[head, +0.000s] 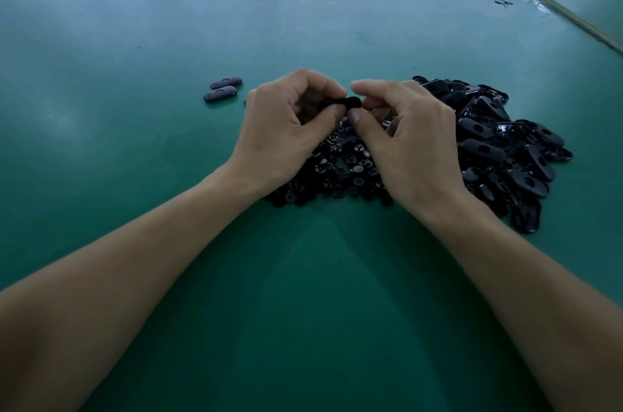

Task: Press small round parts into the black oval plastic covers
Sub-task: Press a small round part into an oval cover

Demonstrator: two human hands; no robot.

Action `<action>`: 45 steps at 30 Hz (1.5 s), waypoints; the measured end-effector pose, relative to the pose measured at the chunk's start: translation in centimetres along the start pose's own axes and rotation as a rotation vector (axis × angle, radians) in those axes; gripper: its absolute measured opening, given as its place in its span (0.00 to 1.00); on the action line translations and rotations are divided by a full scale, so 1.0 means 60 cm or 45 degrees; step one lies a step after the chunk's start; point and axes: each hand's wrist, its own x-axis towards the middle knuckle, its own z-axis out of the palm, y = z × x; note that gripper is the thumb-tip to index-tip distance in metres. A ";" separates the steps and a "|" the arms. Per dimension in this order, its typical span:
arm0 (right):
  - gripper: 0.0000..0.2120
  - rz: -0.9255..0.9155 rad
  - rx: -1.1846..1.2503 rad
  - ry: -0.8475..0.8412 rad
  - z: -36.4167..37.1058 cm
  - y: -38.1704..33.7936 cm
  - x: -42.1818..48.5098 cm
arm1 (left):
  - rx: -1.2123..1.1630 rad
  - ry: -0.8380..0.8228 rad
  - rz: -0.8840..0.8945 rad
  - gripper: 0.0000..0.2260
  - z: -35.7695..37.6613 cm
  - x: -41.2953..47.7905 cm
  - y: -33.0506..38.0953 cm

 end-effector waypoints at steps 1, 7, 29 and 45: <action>0.12 0.007 0.013 -0.003 -0.001 0.001 0.001 | -0.023 -0.021 -0.009 0.11 -0.001 0.000 -0.001; 0.06 0.102 0.227 -0.017 -0.005 0.008 0.005 | -0.093 -0.090 -0.058 0.12 -0.002 0.000 -0.001; 0.04 0.128 0.171 -0.059 -0.007 -0.001 0.009 | -0.104 -0.014 -0.079 0.13 -0.005 0.004 -0.005; 0.09 0.012 -0.064 0.024 -0.007 0.006 0.007 | 0.039 0.130 -0.030 0.10 -0.009 0.003 -0.004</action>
